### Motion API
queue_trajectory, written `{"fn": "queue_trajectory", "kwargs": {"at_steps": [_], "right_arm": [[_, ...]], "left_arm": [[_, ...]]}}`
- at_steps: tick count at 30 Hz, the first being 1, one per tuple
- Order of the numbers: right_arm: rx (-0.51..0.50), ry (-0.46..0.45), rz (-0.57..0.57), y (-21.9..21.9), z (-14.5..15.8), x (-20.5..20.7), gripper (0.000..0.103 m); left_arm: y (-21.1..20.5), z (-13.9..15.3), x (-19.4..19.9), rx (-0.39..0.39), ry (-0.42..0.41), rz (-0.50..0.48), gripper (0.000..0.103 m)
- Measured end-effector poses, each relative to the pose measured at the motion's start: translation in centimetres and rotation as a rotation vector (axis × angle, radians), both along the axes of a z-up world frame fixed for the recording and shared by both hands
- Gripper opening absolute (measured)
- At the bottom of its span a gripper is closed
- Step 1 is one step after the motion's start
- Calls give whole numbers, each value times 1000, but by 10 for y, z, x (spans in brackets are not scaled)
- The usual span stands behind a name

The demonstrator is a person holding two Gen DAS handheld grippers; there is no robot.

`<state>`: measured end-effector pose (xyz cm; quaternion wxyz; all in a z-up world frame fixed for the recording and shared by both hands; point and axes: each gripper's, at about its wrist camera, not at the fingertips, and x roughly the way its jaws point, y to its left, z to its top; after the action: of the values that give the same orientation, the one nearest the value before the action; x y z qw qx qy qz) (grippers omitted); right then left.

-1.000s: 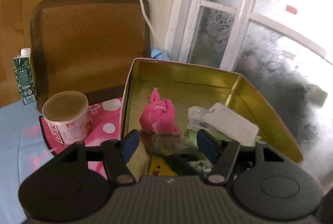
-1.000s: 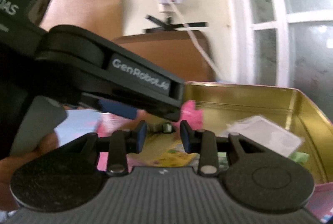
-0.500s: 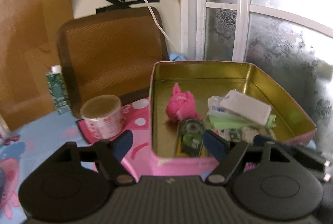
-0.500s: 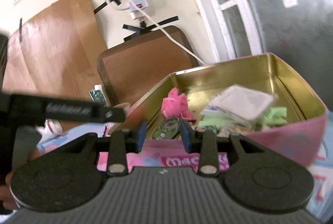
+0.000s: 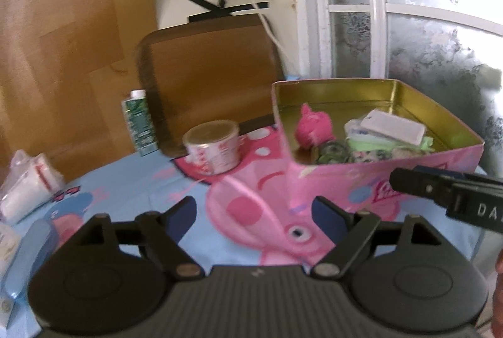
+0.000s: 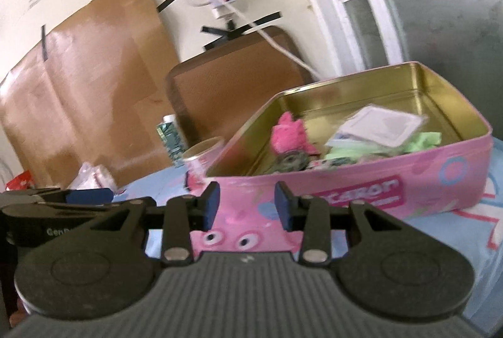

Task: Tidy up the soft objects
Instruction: 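Move the right tool to the blue glasses case on the cloth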

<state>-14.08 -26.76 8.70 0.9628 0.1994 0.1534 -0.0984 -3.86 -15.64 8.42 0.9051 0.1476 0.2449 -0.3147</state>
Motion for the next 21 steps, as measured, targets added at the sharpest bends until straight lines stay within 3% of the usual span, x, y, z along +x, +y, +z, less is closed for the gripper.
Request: {"fn": "queue_trajectory", "kwargs": {"at_steps": [13, 17, 21], "right_arm": [[-47, 70, 150, 61, -3, 25, 42], [-64, 107, 244, 84, -8, 43, 43], [-89, 159, 365, 112, -16, 72, 44]], "left_arm": [[77, -24, 13, 19, 19, 133, 87], [121, -44, 22, 24, 48, 195, 87], [183, -56, 34, -30, 68, 315, 88]]}}
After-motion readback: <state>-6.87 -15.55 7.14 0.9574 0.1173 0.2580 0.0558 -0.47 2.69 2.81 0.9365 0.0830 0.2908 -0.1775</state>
